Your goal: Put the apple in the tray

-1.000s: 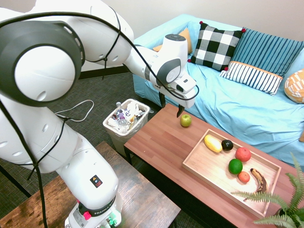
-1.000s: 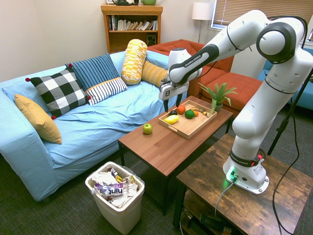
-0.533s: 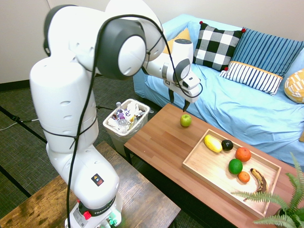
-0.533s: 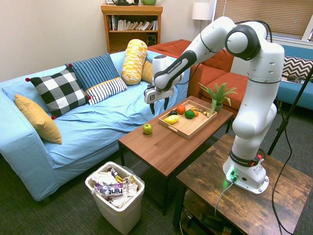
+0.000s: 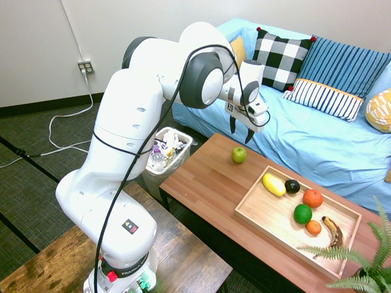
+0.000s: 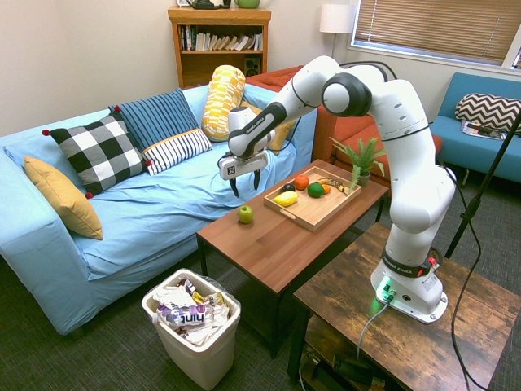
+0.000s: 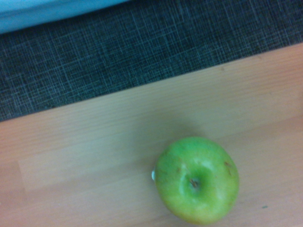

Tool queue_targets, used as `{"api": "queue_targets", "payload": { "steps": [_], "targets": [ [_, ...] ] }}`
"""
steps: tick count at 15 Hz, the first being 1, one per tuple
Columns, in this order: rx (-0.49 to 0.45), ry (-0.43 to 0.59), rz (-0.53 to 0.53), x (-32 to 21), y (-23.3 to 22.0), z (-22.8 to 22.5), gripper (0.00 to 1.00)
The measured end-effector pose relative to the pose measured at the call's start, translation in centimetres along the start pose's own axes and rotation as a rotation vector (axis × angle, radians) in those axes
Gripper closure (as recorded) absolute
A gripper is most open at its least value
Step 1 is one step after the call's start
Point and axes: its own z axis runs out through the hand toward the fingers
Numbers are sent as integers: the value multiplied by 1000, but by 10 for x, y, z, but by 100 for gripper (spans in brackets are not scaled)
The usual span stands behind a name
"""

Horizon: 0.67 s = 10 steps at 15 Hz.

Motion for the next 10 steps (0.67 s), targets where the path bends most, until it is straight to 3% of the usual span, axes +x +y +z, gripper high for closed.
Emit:
{"api": "queue_targets", "payload": {
  "steps": [10],
  "targets": [
    [-72, -24, 19, 13, -26, 76, 0]
  ]
}}
